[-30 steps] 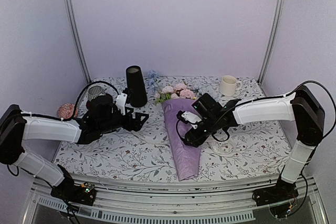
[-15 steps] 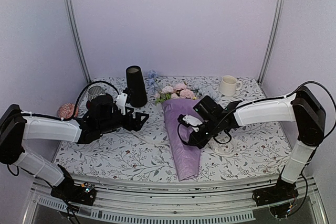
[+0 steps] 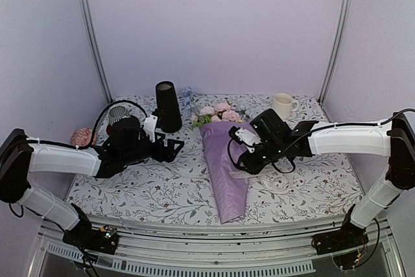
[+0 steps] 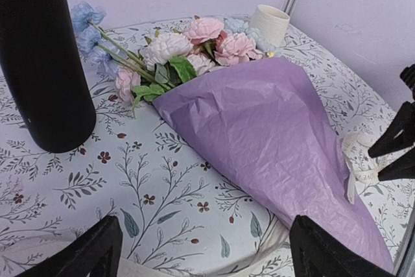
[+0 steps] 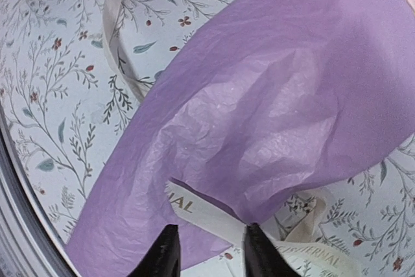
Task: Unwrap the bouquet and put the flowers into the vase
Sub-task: Untie the half-tied ribbon from the folded wrapping paper.
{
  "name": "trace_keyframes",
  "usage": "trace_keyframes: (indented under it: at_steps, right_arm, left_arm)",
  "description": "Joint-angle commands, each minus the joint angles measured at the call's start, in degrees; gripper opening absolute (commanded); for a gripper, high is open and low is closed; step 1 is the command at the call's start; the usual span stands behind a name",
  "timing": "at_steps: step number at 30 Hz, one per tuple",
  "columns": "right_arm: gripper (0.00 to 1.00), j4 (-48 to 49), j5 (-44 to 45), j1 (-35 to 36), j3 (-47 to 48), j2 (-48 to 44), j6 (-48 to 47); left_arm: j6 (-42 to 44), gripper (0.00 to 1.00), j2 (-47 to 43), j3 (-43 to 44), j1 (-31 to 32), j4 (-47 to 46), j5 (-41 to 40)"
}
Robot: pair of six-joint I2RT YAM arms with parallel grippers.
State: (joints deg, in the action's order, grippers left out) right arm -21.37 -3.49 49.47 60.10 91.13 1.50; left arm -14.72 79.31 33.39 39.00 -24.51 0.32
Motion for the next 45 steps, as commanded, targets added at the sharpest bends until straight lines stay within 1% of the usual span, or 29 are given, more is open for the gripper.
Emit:
trace_keyframes:
  at_steps: [1,2,5,8,11,13,15,24,26,27,33,36,38,39,40,45]
  right_arm:
    - [0.46,-0.57,4.11,-0.14,-1.28,-0.31,2.24]
    - [0.52,-0.61,4.40,-0.38,-1.77,-0.26,2.73]
    - [0.66,0.66,2.57,-2.48,-3.96,-0.44,4.79]
    - [0.72,2.71,-0.73,-4.59,-5.71,-0.16,5.74]
    - [0.76,4.87,-3.52,-5.29,-6.55,0.82,5.61]
    - [0.78,5.92,-5.23,-5.80,-6.46,1.92,5.71]
    - [0.78,6.51,-4.94,-6.24,-6.18,3.16,6.17]
    - [0.77,7.80,-6.66,-7.26,-5.09,6.84,6.38]
    - [0.73,7.94,-7.18,-7.37,-5.11,7.13,6.41]
    - [0.68,7.86,-7.39,-7.37,-5.08,7.27,6.37]
    - [0.33,7.66,-8.69,-7.45,-5.84,6.28,6.66]
    - [0.21,7.25,-8.21,-7.46,-6.73,4.69,6.83]
    - [0.10,6.94,-7.89,-7.45,-7.37,3.62,6.93]
    - [0.07,6.72,-7.72,-7.45,-7.56,3.16,6.94]
    - [0.06,6.27,-7.50,-7.42,-7.54,2.79,6.94]
    - [0.06,4.32,-5.01,-7.46,-7.55,0.48,6.94]
  left_arm:
    - [0.53,0.92,0.67,1.34,0.50,0.44,-0.56]
    - [0.61,0.92,0.73,1.33,0.49,0.39,-0.72]
    - [0.70,0.92,0.67,1.46,0.55,0.56,-0.70]
    - [0.72,0.92,0.59,1.33,0.63,0.47,-1.05]
    - [0.83,0.92,0.77,1.42,0.72,0.55,-1.24]
    - [0.83,0.92,0.89,1.48,0.72,0.56,-1.23]
    - [0.98,0.92,0.94,1.43,0.72,0.67,-1.51]
    - [1.16,0.92,0.92,1.51,0.68,0.70,-1.81]
    - [1.20,0.92,0.85,1.57,0.72,0.79,-1.65]
    - [1.19,0.92,0.85,1.59,0.72,0.86,-1.64]
    - [1.10,0.92,0.63,1.52,0.79,0.88,-1.87]
    - [1.10,0.92,0.65,1.51,0.77,0.95,-1.94]
    - [1.08,0.92,0.52,1.51,0.74,0.91,-1.90]
    - [1.09,0.92,0.50,1.44,0.79,0.94,-1.92]
    - [1.23,0.92,0.54,1.42,0.79,0.89,-2.10]
    - [1.19,0.92,0.56,1.51,0.80,0.93,-2.14]
